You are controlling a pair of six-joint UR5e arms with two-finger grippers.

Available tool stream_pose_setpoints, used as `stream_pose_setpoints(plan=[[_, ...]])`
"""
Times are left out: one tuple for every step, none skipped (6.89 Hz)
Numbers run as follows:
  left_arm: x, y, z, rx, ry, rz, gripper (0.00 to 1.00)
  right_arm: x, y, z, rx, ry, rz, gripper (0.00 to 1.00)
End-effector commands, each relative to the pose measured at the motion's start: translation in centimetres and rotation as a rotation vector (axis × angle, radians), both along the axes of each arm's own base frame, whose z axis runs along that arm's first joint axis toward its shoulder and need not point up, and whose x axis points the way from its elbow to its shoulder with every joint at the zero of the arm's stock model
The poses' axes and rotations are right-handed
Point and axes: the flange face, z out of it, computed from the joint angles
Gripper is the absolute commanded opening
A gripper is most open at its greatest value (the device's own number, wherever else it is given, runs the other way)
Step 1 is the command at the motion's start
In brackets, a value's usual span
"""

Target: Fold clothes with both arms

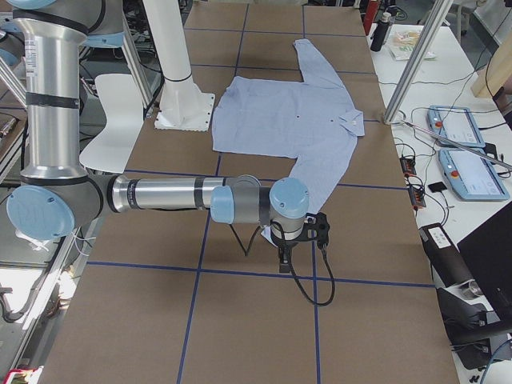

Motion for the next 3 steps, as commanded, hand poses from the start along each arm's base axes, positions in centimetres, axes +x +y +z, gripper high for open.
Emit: stream_pose_setpoints(plan=[[0.0, 0.7, -1.9, 0.046, 0.049, 0.024, 1.00, 0.1, 1.0, -0.2, -0.014, -0.006, 0.002, 1.00], [0.1, 2.5, -0.4, 0.030, 0.054, 0.034, 1.00, 0.1, 1.0, -0.1, -0.012, -0.006, 0.002, 1.00], [-0.5, 3.2, -2.0, 0.071, 0.057, 0.025, 1.00, 0.1, 0.9, -0.1, -0.010, -0.005, 0.003, 1.00]])
